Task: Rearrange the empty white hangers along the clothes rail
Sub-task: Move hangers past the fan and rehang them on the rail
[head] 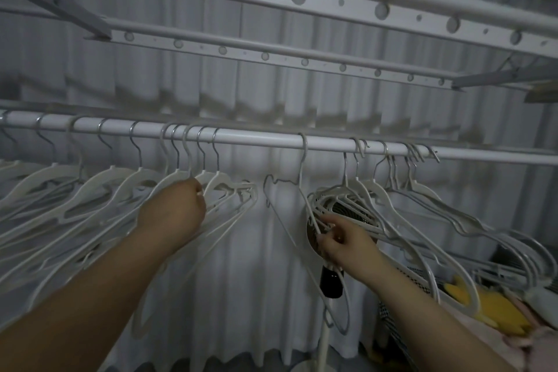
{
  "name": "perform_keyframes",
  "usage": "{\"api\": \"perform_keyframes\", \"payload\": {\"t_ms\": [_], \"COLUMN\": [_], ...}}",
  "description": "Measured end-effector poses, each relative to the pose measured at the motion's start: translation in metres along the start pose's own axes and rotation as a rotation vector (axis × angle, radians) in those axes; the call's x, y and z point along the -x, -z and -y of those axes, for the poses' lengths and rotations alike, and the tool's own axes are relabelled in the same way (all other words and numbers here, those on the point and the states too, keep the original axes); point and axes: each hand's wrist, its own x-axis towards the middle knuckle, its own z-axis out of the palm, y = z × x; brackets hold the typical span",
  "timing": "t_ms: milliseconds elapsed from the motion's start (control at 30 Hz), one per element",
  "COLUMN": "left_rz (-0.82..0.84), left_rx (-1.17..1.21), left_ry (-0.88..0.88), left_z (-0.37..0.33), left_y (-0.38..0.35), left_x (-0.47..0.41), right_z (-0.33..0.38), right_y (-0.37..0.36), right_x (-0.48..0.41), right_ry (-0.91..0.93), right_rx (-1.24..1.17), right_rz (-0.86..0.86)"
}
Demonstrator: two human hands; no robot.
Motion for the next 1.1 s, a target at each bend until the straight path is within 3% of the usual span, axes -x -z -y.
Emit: {"api": "perform_keyframes", "payload": {"t_ms": [233,367,533,667,833,967,1100], "left_rz": [-0.112,0.037,0.287,0.376,0.314,0.253,0.214], "left_rx": [0.359,0.659,0.711,0.755,0.846,0.909,0.968], "left_ry": [-0.109,-0.060,-0.019,0.108,0.138,0.197,0.210], "left_z": [-0.051,-0.091,-0.131,-0.134,-0.128,-0.116,-0.098], "left_y": [0.001,-0.034,-0.067,-0.089,-0.093,-0.088,-0.080], "left_x": [0.021,0.034,0.065,0.068,0.074,0.077,0.077], "right_z": [0.006,-0.008,-0.034,-0.045,-0.053,-0.063,-0.058], "right_y": [0.047,0.083,0.102,0.110,0.112,0.108,0.105], "right_x": [0.009,0.020,0.030,0.035,0.032,0.026,0.023], "right_ry": [0.180,0.179,0.045,0.055,0.031,0.089,-0.023], "right_rx": [0.143,0.242,0.380,0.547,0.694,0.871,0.944], "right_rz": [-0.355,-0.486,-0.347,-0.425,-0.254,-0.276,-0.238]}}
